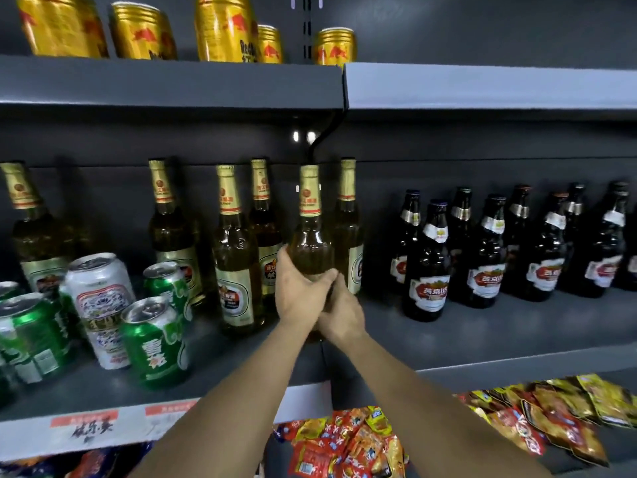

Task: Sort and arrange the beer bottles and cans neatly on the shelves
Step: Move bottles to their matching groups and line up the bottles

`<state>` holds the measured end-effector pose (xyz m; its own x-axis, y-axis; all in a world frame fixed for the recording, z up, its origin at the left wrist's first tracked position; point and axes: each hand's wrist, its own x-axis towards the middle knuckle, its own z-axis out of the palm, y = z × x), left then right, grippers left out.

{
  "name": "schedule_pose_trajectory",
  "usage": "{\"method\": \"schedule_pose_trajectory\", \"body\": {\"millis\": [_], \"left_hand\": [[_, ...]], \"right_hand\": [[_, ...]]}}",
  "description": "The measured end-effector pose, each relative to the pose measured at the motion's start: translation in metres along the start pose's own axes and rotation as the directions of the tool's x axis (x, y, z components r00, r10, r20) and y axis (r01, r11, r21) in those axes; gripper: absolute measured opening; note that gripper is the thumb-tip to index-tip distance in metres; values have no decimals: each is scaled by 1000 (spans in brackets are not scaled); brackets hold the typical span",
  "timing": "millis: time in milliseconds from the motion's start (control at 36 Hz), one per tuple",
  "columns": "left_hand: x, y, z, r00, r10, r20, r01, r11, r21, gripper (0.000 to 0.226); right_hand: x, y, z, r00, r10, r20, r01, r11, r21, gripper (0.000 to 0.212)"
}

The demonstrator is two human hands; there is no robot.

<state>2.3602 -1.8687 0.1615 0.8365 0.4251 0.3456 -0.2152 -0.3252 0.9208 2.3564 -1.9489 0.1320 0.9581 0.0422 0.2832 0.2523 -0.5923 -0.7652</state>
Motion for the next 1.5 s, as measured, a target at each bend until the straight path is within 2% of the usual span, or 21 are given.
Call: {"method": "schedule_pose_trajectory", "body": {"millis": [83,111,139,194,250,278,361,444,556,694,750,833,944,1000,1111,1222,1306,1500], "left_hand": [[9,-8,-7,999,10,-41,-10,1000,3,85],[12,-10,-7,999,11,-51,-11,1000,12,86],[14,-11,-7,998,14,-58,-13,1000,18,87],[18,-12,-4,997,25,-73,-23,999,30,87],[19,-12,-1,996,24,-91,-20,999,41,87],[20,-12,1,995,25,-100,-20,999,47,88],[21,-13,6,991,32,-132,-22,997,73,90],[22,-14,10,986,28,-165,-12,995,99,91],[24,-14,15,983,18,-185,6,991,132,92],[25,-18,15,982,32,-185,-1,986,167,94],[26,-19,15,982,34,-185,-1,985,174,94],[26,-20,14,983,39,-181,-6,984,176,95],[26,-20,15,983,28,-181,3,986,167,96],[26,-20,15,983,27,-183,3,987,161,96],[27,-20,15,982,33,-186,-2,986,165,96],[27,-21,16,981,47,-189,-15,986,167,95],[27,-22,17,979,53,-198,-19,985,172,95],[28,-22,17,978,54,-200,-19,985,171,94]], "right_hand": [[6,2,7,997,-18,74,14,998,57,58],[5,4,6,998,-32,58,28,998,56,57],[3,9,5,999,-50,-7,50,998,37,55],[0,19,-1,971,-64,-232,64,998,-9,42],[7,32,-9,920,16,-392,-13,1000,9,33],[14,39,-12,911,75,-406,-69,997,30,33],[38,47,-23,948,220,-230,-196,973,126,51],[57,48,-25,961,272,-47,-252,936,246,78],[80,51,-20,959,279,43,-276,894,354,103],[98,56,-17,952,260,162,-305,859,412,113],[102,61,-13,948,282,145,-317,871,375,112],[102,61,-6,950,310,22,-306,919,247,112],[93,47,1,957,247,-155,-260,963,-71,89],[89,39,6,945,234,-228,-271,951,-146,85],[90,35,15,934,250,-255,-282,955,-93,82],[90,45,13,963,207,-174,-207,978,18,93],[90,51,7,979,177,-105,-172,983,61,87],[97,50,7,973,205,-104,-199,978,60,65]]}}
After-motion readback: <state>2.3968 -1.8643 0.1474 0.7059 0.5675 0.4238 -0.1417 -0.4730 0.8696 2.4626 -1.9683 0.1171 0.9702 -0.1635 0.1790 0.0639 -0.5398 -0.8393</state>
